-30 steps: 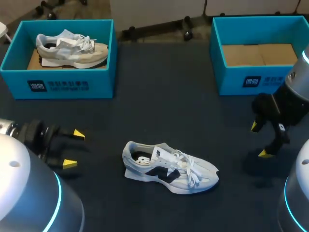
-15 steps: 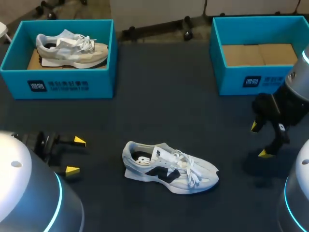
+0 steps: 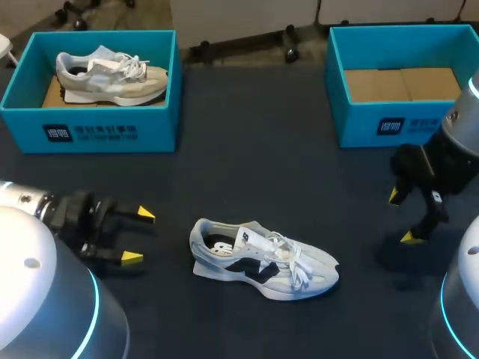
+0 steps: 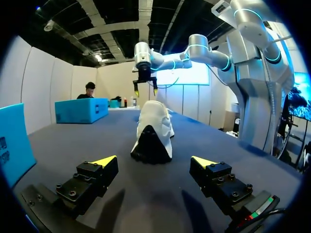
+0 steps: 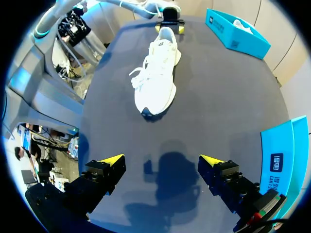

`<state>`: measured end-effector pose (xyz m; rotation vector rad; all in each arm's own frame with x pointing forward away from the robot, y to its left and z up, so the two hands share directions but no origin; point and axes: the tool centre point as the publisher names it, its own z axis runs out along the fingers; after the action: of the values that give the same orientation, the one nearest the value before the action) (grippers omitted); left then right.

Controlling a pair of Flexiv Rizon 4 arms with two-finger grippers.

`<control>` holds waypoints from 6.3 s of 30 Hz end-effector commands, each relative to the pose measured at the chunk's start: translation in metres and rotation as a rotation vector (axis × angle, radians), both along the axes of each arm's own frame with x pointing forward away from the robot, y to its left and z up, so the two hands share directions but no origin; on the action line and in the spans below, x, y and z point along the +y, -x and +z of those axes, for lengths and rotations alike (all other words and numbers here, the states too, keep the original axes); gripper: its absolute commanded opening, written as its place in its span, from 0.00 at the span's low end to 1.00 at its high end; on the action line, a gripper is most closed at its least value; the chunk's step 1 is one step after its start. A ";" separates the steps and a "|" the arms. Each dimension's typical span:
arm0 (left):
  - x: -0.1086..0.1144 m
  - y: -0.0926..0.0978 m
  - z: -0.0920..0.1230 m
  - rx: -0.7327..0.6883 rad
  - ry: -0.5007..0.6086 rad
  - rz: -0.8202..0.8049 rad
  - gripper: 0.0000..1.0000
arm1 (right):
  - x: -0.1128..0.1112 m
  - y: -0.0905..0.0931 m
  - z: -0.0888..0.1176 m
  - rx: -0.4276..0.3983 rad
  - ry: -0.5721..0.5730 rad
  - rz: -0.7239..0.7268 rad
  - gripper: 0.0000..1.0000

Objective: Take the shoe out of the shoebox, open the shoe tongue, remove and reinsert the insole, then place the shoe into the shoebox

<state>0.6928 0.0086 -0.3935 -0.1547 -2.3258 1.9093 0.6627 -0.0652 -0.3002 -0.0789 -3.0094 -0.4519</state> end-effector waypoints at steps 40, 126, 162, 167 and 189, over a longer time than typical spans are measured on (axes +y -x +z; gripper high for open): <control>-0.091 0.010 -0.017 0.033 -0.027 -0.177 1.00 | 0.000 0.001 -0.001 -0.001 0.000 0.000 1.00; -0.116 0.011 -0.019 0.064 0.079 0.096 0.00 | 0.000 0.001 -0.001 -0.001 0.000 0.000 1.00; -0.124 0.010 -0.023 0.054 0.053 0.086 0.00 | 0.020 -0.015 0.017 0.170 0.184 -0.382 1.00; -0.124 0.010 -0.023 0.054 0.053 0.086 0.00 | 0.051 -0.010 0.025 0.252 0.263 -0.725 1.00; -0.124 0.010 -0.023 0.054 0.053 0.086 0.00 | 0.120 0.003 0.036 0.176 0.381 -1.105 1.00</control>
<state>0.6836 -0.1140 -0.4167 -0.0106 -2.2810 1.9878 0.6513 0.0231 -0.2543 -1.4381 -2.6309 -0.1201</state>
